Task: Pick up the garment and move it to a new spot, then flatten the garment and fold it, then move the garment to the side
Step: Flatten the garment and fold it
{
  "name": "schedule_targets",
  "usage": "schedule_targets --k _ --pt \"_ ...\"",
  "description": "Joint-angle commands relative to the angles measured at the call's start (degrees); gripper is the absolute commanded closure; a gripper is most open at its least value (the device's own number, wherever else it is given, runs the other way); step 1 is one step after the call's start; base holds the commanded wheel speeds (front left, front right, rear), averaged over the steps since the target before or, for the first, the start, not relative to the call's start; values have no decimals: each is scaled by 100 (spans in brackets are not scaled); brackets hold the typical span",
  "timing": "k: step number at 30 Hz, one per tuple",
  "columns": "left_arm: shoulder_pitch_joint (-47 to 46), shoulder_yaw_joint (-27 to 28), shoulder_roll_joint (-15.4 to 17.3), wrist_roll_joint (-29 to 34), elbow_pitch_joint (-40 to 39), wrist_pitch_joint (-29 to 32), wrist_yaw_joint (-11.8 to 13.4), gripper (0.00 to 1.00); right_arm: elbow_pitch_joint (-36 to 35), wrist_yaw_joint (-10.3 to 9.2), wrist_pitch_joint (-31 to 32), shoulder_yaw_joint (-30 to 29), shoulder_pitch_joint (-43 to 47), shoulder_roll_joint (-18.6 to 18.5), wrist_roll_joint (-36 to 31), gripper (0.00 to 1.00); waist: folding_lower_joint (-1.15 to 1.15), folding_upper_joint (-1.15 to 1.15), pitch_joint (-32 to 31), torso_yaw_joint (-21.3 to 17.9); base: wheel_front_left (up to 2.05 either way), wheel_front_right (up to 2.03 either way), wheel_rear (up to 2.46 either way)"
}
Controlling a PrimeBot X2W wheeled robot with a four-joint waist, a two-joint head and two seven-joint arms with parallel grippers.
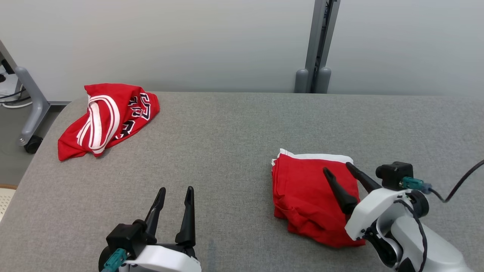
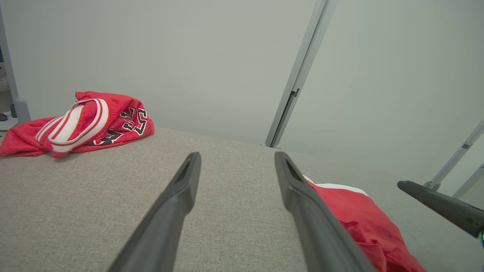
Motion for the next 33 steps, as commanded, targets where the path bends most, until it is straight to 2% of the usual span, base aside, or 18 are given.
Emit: schedule_targets --k 1,2,3,4,5,6,7,13,20,27,32,33 --pt "25 -2 13 49 17 -27 -25 0 -84 1 -23 -161 154 25 -327 5 0 0 6 18 0 0 0" --pt "14 -13 12 50 26 -27 -30 0 -96 1 -23 -228 211 49 -517 52 0 0 10 32 0 0 0" --pt "2 -24 11 48 37 -27 -32 0 -101 1 -23 -264 291 86 -704 62 0 0 11 50 0 0 0" --pt "2 -24 11 48 37 -27 -32 0 -101 1 -23 -264 291 86 -704 62 0 0 11 50 0 0 0" --pt "-10 -33 11 50 49 -27 -36 0 -104 1 -24 -287 356 139 -859 70 0 0 14 72 0 0 0" --pt "-23 -44 10 43 58 -27 -43 0 -78 1 -24 -283 425 197 -994 82 0 0 16 94 0 0 0" --pt "-33 -49 12 44 68 -27 -47 0 -38 1 -24 -264 489 259 -1105 100 0 0 16 117 0 0 0" --pt "-66 -47 32 35 92 -27 -58 0 301 1 -25 -39 612 603 -1548 100 0 0 36 232 0 0 0" --pt "-91 -56 47 41 87 -27 -50 0 687 1 -24 190 518 927 -1679 100 0 0 77 310 0 0 0" --pt "-125 -28 58 32 63 -27 -19 0 893 1 -19 510 437 1033 -1590 100 0 0 112 325 0 0 0" --pt "-100 27 60 30 32 -27 7 0 522 1 -18 473 367 981 -1689 100 0 0 93 243 0 0 0" --pt "-88 44 65 31 21 -27 11 0 397 1 -19 416 380 933 -1729 94 0 0 85 214 0 0 0"
